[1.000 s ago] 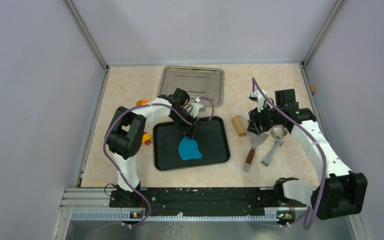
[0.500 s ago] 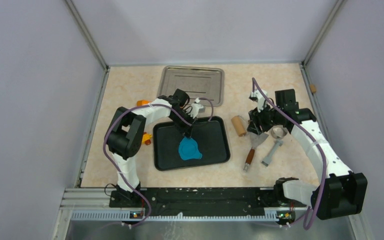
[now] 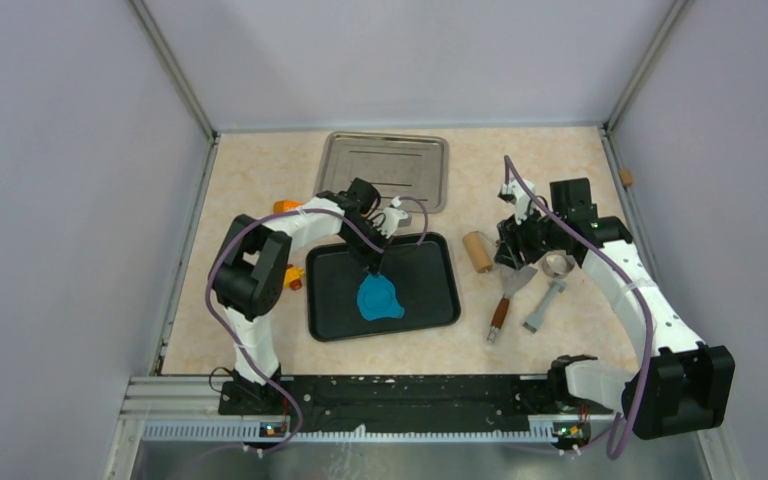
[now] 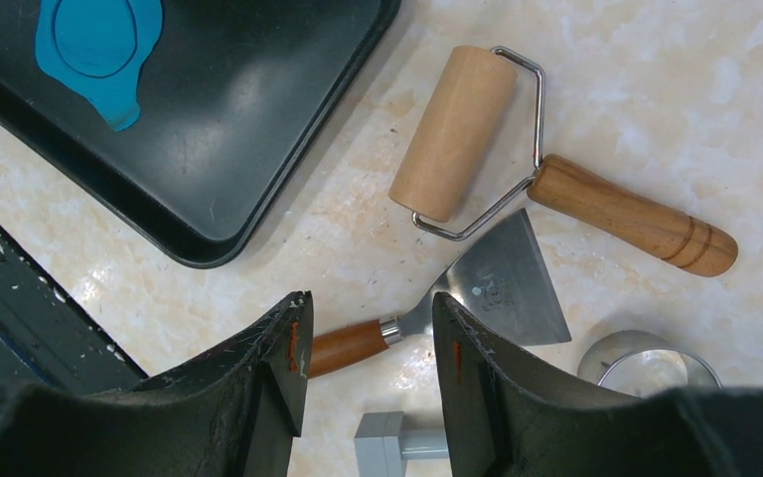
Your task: Roll out the dumpling wrappers from the dough
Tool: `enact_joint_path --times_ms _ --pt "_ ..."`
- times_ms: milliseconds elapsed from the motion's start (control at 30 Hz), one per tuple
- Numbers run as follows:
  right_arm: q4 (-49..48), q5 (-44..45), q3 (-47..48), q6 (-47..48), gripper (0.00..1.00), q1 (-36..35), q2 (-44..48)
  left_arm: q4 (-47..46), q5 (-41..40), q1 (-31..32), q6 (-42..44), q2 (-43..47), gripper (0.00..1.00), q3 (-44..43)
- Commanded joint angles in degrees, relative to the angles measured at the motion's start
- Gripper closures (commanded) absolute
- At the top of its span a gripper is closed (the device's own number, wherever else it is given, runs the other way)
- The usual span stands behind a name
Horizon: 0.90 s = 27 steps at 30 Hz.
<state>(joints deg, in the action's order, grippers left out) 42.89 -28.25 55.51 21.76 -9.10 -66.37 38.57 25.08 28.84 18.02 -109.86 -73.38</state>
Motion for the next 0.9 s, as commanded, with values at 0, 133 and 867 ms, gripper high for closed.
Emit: enact_joint_path --times_ms 0,133,867 --pt "-0.60 0.08 1.71 -0.66 0.51 0.03 1.29 4.02 2.89 0.13 1.32 5.01 1.00 -1.36" --pt "-0.90 -0.82 1.47 -0.84 0.51 0.05 1.21 5.26 6.54 0.13 0.00 7.95 1.00 -1.49" --pt "-9.42 -12.60 1.91 -10.73 0.51 -0.24 -5.94 13.22 21.56 1.20 1.06 21.94 1.00 6.70"
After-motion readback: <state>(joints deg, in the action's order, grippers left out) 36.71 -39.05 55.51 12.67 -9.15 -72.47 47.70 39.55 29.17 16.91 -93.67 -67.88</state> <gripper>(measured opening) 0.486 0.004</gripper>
